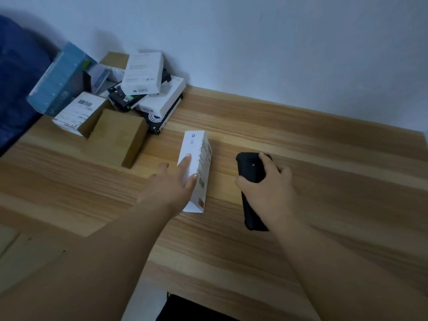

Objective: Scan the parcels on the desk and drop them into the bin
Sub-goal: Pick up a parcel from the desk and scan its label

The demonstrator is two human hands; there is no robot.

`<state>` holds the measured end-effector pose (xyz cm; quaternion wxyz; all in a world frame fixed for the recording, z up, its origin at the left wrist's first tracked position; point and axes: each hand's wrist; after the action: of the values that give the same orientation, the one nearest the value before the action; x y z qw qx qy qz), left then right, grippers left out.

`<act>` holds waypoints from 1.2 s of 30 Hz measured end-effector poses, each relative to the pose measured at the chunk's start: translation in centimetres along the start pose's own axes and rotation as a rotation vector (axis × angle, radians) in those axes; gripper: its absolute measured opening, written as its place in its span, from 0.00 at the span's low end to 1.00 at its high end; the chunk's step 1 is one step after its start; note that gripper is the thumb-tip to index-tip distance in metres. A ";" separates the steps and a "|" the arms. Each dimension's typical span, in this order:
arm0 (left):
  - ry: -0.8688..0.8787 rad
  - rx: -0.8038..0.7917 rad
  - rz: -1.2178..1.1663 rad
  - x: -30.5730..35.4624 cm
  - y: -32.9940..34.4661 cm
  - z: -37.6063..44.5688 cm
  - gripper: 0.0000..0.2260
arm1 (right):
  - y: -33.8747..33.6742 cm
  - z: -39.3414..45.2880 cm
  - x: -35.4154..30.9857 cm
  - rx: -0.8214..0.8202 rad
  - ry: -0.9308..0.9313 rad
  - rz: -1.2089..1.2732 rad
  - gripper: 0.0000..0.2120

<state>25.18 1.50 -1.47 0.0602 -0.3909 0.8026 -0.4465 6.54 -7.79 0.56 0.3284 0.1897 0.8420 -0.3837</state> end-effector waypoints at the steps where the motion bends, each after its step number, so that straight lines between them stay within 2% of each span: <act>1: 0.007 0.010 0.012 -0.2 -0.1 0.1 0.24 | 0.3 0.1 0.0 0.000 -0.003 0.001 0.38; 6: 0.002 0.082 -0.043 -1.7 -0.9 0.9 0.23 | 1.4 0.6 0.1 -0.021 0.034 -0.039 0.36; 9: -0.077 0.073 -0.044 -2.9 -1.5 0.7 0.31 | 1.8 0.9 0.0 -0.029 0.047 -0.038 0.36; 12: -0.113 0.011 -0.051 -3.6 -1.4 0.9 0.33 | 2.2 1.3 -0.8 -0.051 0.041 -0.024 0.37; 17: -0.247 -0.036 -0.081 -2.2 0.1 1.6 0.51 | 2.7 2.6 -1.6 -0.045 0.035 -0.053 0.37; 20: -0.338 -0.038 -0.204 -1.4 1.0 2.1 0.57 | 2.8 3.3 -1.5 -0.049 0.040 -0.075 0.37; 23: -0.389 -0.009 -0.322 -1.1 1.5 3.1 0.58 | 2.7 3.9 -1.0 -0.058 0.063 -0.109 0.37; 26: -0.423 0.024 -0.340 -0.8 1.8 3.6 0.57 | 2.5 4.4 -0.1 -0.069 0.093 -0.133 0.37; 30: -0.410 0.051 -0.298 -0.7 1.6 3.5 0.57 | 2.2 4.4 0.0 -0.088 0.111 -0.133 0.37; 36: -0.332 0.137 -0.157 0.4 -2.4 1.7 0.57 | 0.0 3.5 -3.6 -0.064 -0.014 -0.132 0.36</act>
<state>27.05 -0.61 -0.59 0.1832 -0.5155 0.7164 -0.4329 10.47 -10.71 1.38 0.3143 0.1206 0.8621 -0.3788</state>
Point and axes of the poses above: each hand's wrist, its own z-axis towards the middle knuckle, its own y-axis out of the palm, x = y × z, and after that the axes turned 14 degrees about -x, right-handed
